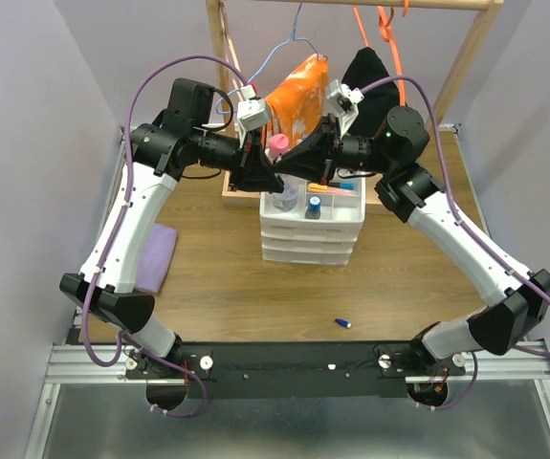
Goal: Sort the stationery into containers
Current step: Pick up the pen cap at the corner of the board.
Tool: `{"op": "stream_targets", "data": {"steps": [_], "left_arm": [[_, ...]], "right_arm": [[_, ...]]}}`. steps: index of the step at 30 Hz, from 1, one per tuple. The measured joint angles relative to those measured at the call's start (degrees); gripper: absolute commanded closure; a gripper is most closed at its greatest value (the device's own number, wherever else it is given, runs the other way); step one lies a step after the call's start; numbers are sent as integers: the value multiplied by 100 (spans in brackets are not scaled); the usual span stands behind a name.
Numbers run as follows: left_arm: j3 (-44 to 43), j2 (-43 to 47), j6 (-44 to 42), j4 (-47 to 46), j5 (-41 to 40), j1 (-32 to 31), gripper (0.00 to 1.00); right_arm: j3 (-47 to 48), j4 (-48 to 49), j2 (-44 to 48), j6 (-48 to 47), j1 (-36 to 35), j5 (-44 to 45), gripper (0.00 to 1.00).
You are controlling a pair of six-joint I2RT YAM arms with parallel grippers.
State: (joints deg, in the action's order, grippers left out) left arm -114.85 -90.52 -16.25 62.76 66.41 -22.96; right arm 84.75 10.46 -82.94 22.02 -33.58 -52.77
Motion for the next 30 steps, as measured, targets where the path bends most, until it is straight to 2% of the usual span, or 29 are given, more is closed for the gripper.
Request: {"op": "stream_targets", "data": {"steps": [13, 15, 20, 21, 24, 27, 30], "left_arm": [[129, 48, 0, -9, 4, 46, 93], [162, 59, 0, -15, 9, 63, 99], [407, 192, 17, -57, 155, 201, 100], [437, 216, 17, -55, 186, 236, 100], [483, 262, 9, -52, 258, 304, 100], [490, 334, 48, -48, 299, 450, 100], [490, 431, 74, -52, 328, 595, 100]], "right_arm": [[-223, -424, 326, -424, -94, 476, 100], [-260, -507, 376, -501, -101, 555, 99], [-481, -623, 551, -592, -125, 699, 99], [-514, -629, 577, -601, -131, 710, 85], [-577, -656, 625, -623, -131, 713, 55], [-634, -802, 695, -752, -87, 702, 47], [-612, -1012, 699, -861, -50, 697, 45]]}}
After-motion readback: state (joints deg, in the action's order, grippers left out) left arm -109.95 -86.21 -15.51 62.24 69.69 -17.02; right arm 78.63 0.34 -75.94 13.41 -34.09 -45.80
